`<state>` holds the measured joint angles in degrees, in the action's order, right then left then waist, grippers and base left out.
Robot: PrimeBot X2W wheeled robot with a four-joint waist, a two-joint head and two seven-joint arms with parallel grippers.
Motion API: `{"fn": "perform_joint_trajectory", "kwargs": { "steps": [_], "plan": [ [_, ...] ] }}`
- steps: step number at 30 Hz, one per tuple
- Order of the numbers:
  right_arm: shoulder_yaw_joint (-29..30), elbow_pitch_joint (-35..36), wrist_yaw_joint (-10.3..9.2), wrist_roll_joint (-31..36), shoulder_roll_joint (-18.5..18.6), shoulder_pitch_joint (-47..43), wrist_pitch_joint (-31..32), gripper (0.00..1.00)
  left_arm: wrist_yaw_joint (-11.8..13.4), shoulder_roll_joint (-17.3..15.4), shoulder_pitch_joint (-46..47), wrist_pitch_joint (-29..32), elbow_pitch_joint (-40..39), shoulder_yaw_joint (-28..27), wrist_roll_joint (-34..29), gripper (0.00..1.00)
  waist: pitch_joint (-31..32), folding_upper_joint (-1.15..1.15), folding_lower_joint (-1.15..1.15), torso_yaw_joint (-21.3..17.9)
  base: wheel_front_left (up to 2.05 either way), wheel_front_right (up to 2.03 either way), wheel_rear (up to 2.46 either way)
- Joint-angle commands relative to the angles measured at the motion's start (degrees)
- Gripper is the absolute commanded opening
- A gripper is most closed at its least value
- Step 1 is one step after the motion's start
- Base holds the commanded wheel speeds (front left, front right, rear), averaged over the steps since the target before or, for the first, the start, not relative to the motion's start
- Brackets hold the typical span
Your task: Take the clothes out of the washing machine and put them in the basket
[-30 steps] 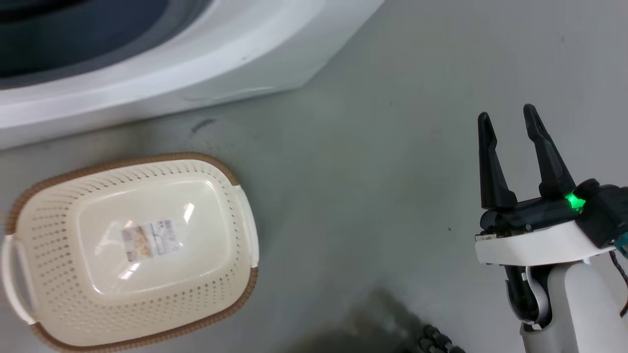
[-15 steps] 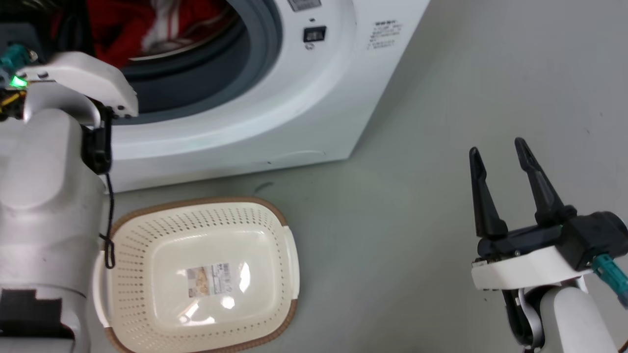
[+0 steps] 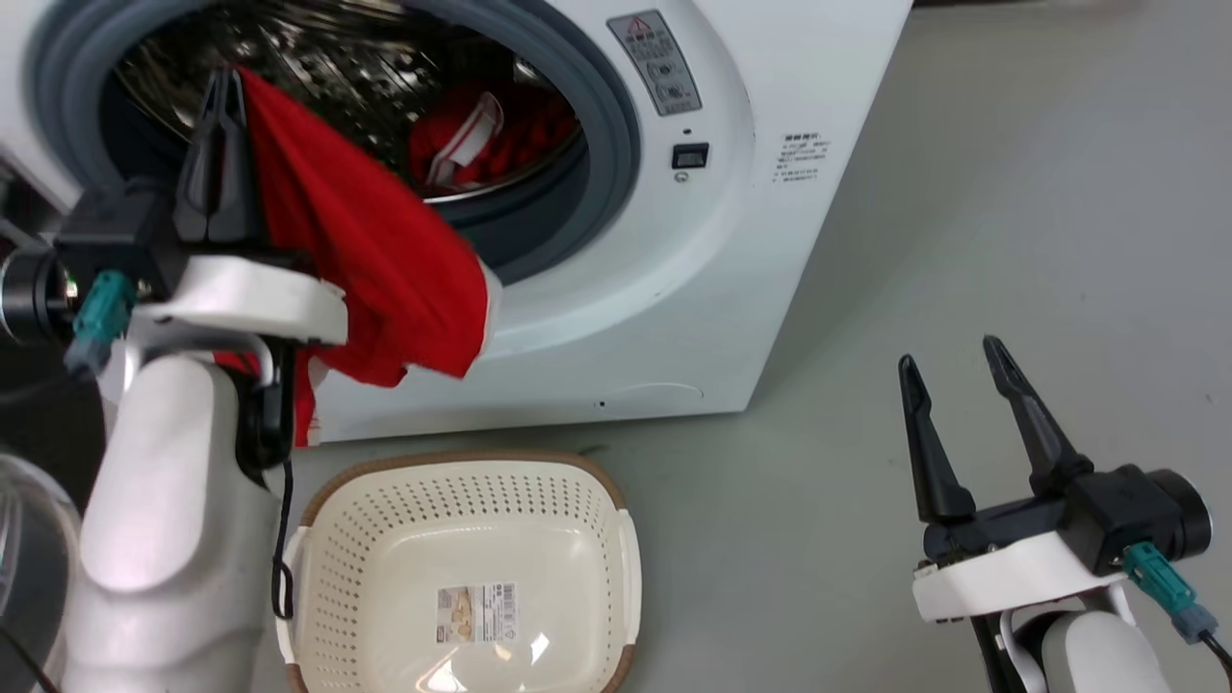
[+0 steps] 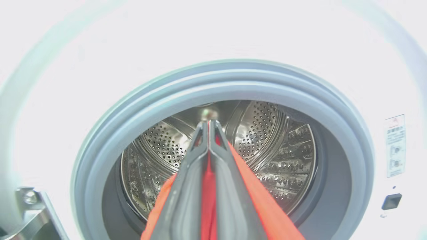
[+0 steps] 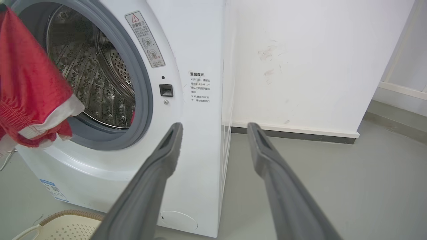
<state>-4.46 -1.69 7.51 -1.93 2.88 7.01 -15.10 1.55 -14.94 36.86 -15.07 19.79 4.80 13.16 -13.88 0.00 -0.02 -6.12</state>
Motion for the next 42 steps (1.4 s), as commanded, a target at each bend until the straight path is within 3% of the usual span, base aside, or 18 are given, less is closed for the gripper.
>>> {"fn": "perform_joint_trajectory", "kwargs": {
  "steps": [1,10,17,27,42],
  "plan": [
    [0.0,-0.2,-0.05,0.2,0.0,-0.9,-0.1,1.0,-0.4,0.5,-2.0,-0.1,-1.8,-0.5,-0.7,0.0,1.6,0.0,0.02,1.0,0.0,0.0,0.0],
    [0.6,-0.1,-0.05,0.3,0.0,-2.7,-0.1,1.0,-3.0,2.5,-12.7,-0.1,-12.4,-2.5,-2.3,0.0,3.7,0.0,0.02,2.5,0.0,0.0,0.0],
    [0.6,0.4,-0.04,1.4,0.0,-2.5,-0.1,1.0,-4.7,3.8,-19.8,-0.1,-12.6,-2.4,-2.6,0.0,1.9,0.0,0.02,3.6,0.0,0.0,0.0],
    [1.8,1.2,-0.04,3.3,0.0,-0.3,-0.1,1.0,-6.6,5.7,-22.4,-0.1,0.9,-1.7,-3.2,0.0,-5.4,0.0,0.02,4.2,0.0,0.0,0.0],
    [4.0,4.6,-0.05,6.9,0.0,5.9,-0.1,1.0,-6.9,7.0,-7.8,-0.2,25.2,0.1,-8.1,0.0,-23.4,0.0,0.02,5.0,0.0,0.0,0.0]
  ]
}}
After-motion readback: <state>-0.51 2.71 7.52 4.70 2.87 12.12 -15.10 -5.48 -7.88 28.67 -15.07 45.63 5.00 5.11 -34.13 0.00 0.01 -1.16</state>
